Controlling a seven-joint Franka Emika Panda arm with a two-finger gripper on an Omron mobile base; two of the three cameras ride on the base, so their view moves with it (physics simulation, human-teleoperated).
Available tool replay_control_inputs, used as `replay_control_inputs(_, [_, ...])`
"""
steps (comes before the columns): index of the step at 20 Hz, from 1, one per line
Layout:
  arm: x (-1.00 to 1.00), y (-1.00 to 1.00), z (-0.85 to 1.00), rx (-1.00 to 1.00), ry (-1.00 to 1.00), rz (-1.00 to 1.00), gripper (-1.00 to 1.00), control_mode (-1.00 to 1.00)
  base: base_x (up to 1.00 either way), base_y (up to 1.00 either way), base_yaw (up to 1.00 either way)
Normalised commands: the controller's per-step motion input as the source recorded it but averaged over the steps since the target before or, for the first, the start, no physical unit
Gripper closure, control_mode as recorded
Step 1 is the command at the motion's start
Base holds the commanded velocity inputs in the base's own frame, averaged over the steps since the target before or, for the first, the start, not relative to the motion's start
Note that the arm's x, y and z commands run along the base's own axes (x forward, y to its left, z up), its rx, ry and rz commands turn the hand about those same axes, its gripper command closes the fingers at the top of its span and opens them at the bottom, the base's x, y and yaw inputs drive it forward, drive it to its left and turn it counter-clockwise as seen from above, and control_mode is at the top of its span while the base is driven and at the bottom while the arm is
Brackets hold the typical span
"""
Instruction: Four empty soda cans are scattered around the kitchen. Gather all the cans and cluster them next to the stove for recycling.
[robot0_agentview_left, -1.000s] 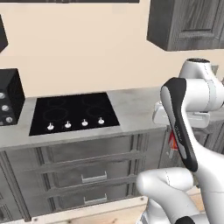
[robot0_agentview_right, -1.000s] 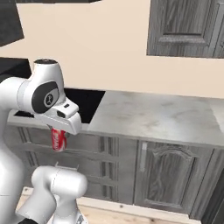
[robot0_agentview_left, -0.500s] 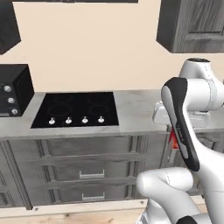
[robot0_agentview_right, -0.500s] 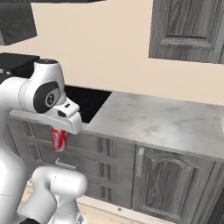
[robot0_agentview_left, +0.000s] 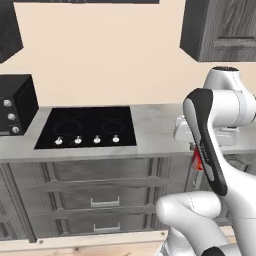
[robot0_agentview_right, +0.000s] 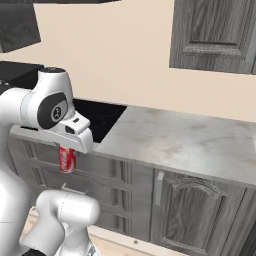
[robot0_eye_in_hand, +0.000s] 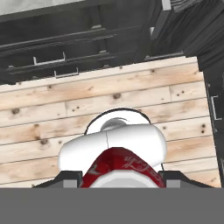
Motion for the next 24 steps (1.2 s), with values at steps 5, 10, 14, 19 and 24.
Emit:
replay_control_inputs(5, [0.0,0.0,0.0,0.0,0.0,0.0,1.0,1.0,0.41,-0.01,-0.01])
replay_control_inputs(10, [0.0,0.0,0.0,0.0,0.0,0.0,1.0,1.0,0.53,0.0,-0.03])
replay_control_inputs(14, [0.0,0.0,0.0,0.0,0.0,0.0,1.0,1.0,0.24,-0.05,0.0])
replay_control_inputs(19, [0.0,0.0,0.0,0.0,0.0,0.0,1.0,1.0,0.38,-0.04,0.0])
replay_control_inputs(24, [0.0,0.0,0.0,0.0,0.0,0.0,1.0,1.0,0.53,-0.09,0.0])
